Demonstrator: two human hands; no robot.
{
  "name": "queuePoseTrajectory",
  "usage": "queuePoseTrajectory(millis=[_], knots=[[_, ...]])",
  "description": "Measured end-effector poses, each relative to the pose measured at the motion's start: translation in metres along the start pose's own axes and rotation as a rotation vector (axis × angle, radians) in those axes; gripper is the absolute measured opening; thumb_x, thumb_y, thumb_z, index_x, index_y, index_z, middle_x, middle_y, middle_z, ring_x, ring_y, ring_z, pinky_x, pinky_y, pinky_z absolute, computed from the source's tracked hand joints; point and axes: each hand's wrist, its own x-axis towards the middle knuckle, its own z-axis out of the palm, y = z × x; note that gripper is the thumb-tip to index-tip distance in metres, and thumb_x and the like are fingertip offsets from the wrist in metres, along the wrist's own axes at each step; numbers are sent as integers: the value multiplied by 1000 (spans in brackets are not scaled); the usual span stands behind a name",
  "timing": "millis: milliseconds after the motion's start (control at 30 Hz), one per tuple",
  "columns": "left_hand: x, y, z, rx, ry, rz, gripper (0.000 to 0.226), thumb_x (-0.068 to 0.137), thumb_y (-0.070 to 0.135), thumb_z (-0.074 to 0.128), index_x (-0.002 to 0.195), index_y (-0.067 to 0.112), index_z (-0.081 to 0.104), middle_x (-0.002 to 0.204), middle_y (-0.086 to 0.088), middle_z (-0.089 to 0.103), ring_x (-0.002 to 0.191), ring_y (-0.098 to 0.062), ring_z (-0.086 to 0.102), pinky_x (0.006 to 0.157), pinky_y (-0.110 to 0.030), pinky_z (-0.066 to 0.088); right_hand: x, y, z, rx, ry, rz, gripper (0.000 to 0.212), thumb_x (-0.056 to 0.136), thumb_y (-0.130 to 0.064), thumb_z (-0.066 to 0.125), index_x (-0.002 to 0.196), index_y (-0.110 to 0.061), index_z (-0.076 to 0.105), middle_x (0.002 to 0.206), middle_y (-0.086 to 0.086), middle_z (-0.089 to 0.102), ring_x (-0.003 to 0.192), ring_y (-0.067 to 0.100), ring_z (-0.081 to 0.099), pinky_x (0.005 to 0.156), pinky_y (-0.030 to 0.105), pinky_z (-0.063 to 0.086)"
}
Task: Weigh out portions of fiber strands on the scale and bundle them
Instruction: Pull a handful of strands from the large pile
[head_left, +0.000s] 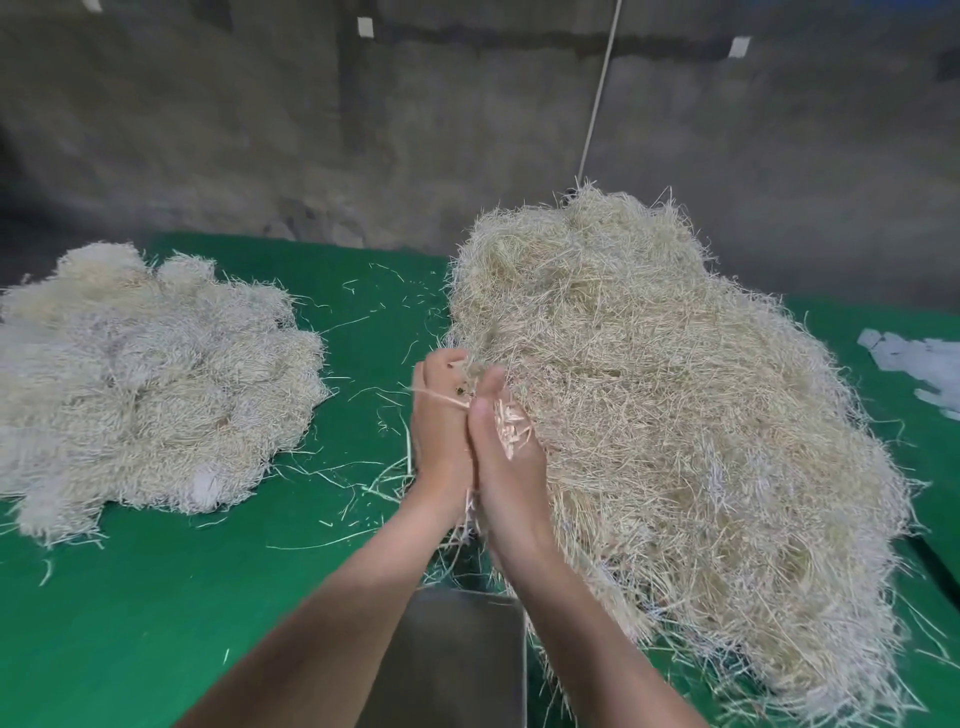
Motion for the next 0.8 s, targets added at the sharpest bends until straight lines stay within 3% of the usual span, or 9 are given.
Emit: queuePoseTrajectory(millis=[133, 200, 333, 400, 500, 567, 667, 733, 800], knots=[[-21, 1, 5, -237, -91, -488, 71, 82, 70, 40, 134, 23, 43, 123, 11, 49, 116, -7, 45, 94, -28, 36, 27, -10, -21, 18, 201, -14, 48, 86, -56, 51, 113, -16, 53, 88, -4, 60, 70, -2, 62, 61, 15, 53], [-36, -4, 3, -483, -265, -727, 93, 64, 83, 37, 143, 34, 32, 144, 7, 41, 128, -11, 39, 105, -36, 31, 38, -7, -30, 72, 239, 40, 60, 89, -54, 47, 131, -12, 42, 87, -4, 54, 70, 4, 58, 74, 23, 55], [-37, -6, 7, -673, -240, -900, 79, 72, 75, 48, 129, 20, 52, 112, -8, 68, 99, -25, 67, 77, -37, 56, 29, 14, -31, -342, 200, -193, 63, 89, -55, 41, 125, -4, 48, 88, 1, 54, 75, 15, 50, 71, 27, 45], [-25, -11, 9, -608, -76, -913, 60, 84, 66, 48, 102, 11, 64, 82, -6, 72, 72, -19, 69, 57, -26, 51, 19, 30, -29, -567, 207, -381, 33, 90, -44, 46, 107, -17, 54, 100, -10, 49, 92, 12, 49, 85, 25, 40], [-18, -9, 9, -568, 57, -894, 51, 89, 58, 47, 72, 12, 59, 57, -4, 64, 52, -17, 60, 51, -25, 44, 8, 29, -21, -621, 213, -518, 21, 85, -52, 42, 90, -33, 47, 92, -24, 43, 89, -3, 44, 76, 11, 33], [-28, -7, 12, -466, 5, -830, 66, 89, 63, 42, 101, 2, 63, 100, -19, 68, 85, -27, 67, 71, -32, 52, 23, 14, -29, -544, 219, -437, 26, 91, -52, 42, 76, -30, 47, 82, -17, 49, 75, -2, 48, 68, 14, 37], [-30, -3, 16, -388, -103, -728, 84, 85, 73, 33, 145, 14, 31, 148, -7, 36, 133, -25, 37, 103, -41, 33, 40, -4, -45, -459, 288, -392, 43, 95, -41, 41, 58, -19, 39, 56, -4, 41, 49, 9, 34, 51, 27, 31], [-13, 1, 12, -487, -117, -739, 73, 85, 73, 35, 125, 14, 53, 119, -5, 57, 111, -23, 54, 93, -37, 42, 26, 3, -34, -430, 307, -465, 46, 93, -51, 32, 56, -24, 38, 45, -6, 38, 39, 4, 29, 42, 19, 24], [1, 4, 10, -617, -36, -769, 51, 90, 59, 45, 80, 12, 59, 68, -3, 55, 59, -19, 55, 57, -26, 45, 13, 9, -22, -425, 254, -489, 40, 95, -51, 33, 62, -32, 43, 49, -12, 48, 38, 3, 37, 37, 16, 27]])
